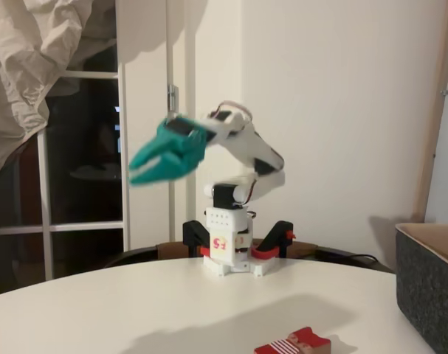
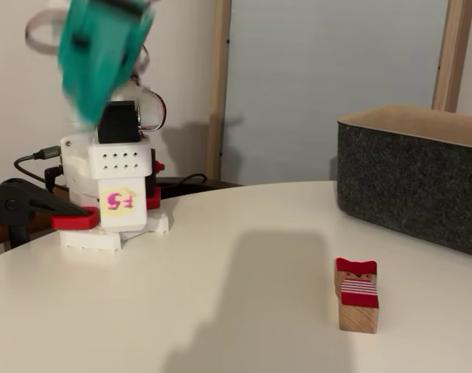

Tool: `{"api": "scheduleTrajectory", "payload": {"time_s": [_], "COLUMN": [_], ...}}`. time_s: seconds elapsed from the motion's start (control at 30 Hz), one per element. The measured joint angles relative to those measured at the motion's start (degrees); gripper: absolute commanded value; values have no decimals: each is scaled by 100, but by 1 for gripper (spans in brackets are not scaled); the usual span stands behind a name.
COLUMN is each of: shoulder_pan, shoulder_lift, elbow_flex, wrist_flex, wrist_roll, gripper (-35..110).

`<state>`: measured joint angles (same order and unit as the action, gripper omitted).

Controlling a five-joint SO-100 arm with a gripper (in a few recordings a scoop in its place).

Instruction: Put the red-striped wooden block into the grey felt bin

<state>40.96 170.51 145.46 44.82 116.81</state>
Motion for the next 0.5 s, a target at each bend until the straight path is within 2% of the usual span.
{"api": "scheduleTrajectory", "payload": {"time_s": [0.1,0.27,0.4,0.5], "shoulder_pan": [-677,-2057,-3094,-3604], "shoulder_lift": [-510,-1389,-1978,-2355], "elbow_flex": [-589,-1450,-1907,-2057], "wrist_flex": [-211,-369,-369,-352], "wrist_roll": [650,1090,1318,1028], "gripper": [9,10,13,14]}}
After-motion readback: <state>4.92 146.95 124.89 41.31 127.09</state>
